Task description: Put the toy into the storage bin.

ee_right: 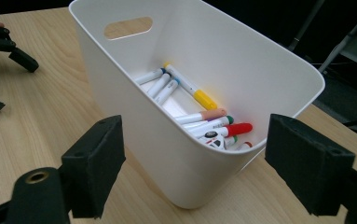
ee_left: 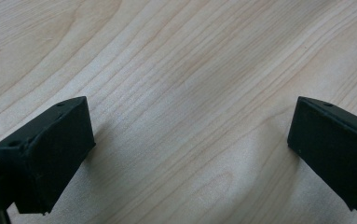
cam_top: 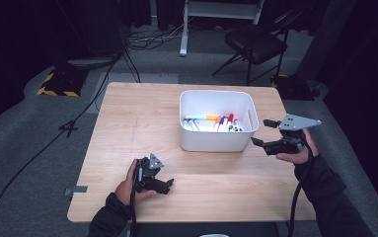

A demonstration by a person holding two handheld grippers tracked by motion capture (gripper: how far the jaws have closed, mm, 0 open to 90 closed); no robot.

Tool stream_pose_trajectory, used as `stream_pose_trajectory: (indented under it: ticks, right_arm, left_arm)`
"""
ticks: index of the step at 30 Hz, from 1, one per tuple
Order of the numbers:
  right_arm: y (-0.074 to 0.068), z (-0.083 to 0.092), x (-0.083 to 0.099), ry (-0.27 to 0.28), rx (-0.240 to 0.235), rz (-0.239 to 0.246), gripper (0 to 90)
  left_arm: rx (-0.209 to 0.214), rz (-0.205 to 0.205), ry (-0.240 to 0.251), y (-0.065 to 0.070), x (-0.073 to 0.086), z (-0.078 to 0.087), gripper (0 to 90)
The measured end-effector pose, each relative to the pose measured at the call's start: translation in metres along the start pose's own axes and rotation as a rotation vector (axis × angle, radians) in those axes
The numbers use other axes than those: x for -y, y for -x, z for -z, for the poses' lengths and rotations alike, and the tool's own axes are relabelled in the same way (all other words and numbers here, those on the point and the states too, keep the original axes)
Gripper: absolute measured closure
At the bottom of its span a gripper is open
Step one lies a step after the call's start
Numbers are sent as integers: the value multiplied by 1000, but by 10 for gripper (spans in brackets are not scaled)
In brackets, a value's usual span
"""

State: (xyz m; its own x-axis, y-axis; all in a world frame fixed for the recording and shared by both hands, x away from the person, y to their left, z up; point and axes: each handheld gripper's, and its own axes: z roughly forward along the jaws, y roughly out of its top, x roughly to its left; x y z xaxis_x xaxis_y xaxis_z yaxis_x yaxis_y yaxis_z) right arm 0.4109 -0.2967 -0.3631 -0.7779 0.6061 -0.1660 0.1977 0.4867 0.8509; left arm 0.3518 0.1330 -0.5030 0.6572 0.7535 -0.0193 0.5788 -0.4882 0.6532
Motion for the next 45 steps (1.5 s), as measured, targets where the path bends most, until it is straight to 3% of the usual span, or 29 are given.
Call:
stream_pose_trajectory:
  ticks: [15, 20, 29, 34, 45]
  right_arm:
    - [-16, -3, 36, -58, 3, 31, 201]
    - [-18, -2, 47, -50, -31, 6, 194]
    - [-22, -3, 69, -88, -34, 11, 189]
    - [-24, -3, 82, -93, -49, -30, 187]
    - [-26, 2, 113, -163, -43, -55, 186]
  left_arm:
    - [0, 0, 0, 0, 0, 0, 5]
    - [0, 0, 0, 0, 0, 0, 5]
    - [0, 0, 0, 0, 0, 0, 5]
    - [0, 0, 0, 0, 0, 0, 4]
    - [0, 0, 0, 0, 0, 0, 5]
